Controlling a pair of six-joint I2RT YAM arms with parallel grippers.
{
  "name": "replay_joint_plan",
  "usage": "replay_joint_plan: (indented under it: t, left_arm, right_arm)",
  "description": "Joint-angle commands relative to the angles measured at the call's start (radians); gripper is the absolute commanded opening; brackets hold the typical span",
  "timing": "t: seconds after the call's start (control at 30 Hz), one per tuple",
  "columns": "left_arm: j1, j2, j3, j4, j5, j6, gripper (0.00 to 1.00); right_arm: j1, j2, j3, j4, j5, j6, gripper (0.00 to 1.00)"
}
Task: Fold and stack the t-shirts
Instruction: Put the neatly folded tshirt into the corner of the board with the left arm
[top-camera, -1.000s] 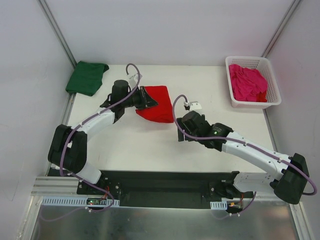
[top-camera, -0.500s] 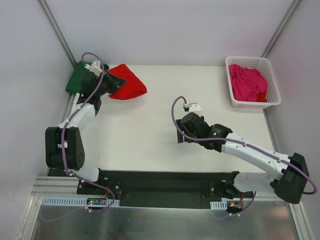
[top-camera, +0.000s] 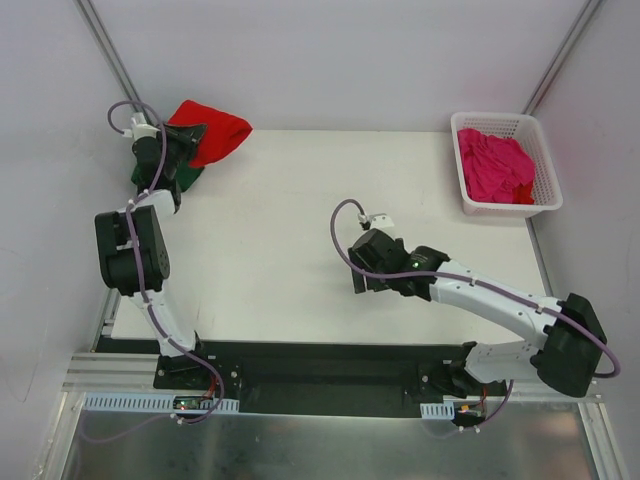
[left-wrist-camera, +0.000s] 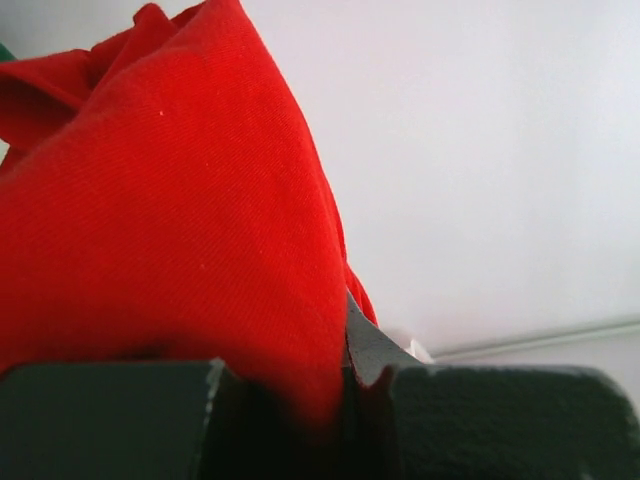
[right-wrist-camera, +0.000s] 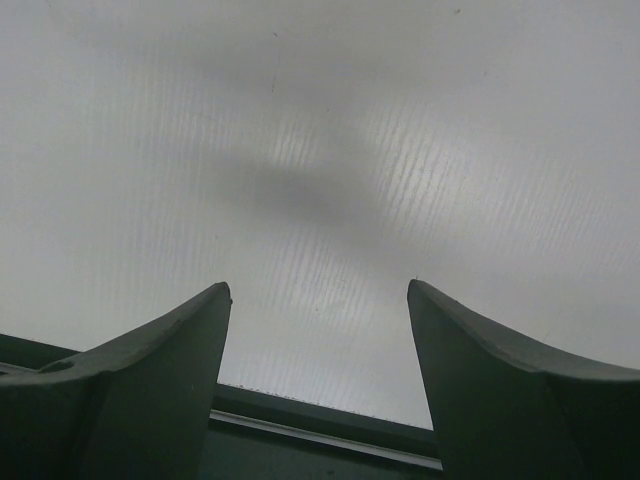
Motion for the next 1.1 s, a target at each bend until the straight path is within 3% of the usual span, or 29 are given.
replay_joint_plan:
  t: [0.0,0.27,0.7,1.07]
  left_arm:
    - [0.020,0.067,0.090,0.228,-0.084,-0.093,0.00]
    - [0.078,0.158,0.204,0.216,-0.104,-0.070,0.00]
    - [0.181,0.177,0.138,0.249,-0.122,-0.063,0.00]
    - [0.201,0.318,0.236,0.272,-0.110,-0.102,0.00]
  right_arm:
    - [-0.001,0.068,0.064,-0.018,-0.032,-0.010,0.75]
    - [-0.032,0.153,0.079,0.008,-0.092,-0.014,0.76]
    - [-0.073,0.217,0.096,0.025,-0.153,-0.028,0.76]
    - [-0.099,0.281,0.124,0.025,-0.181,-0.037,0.76]
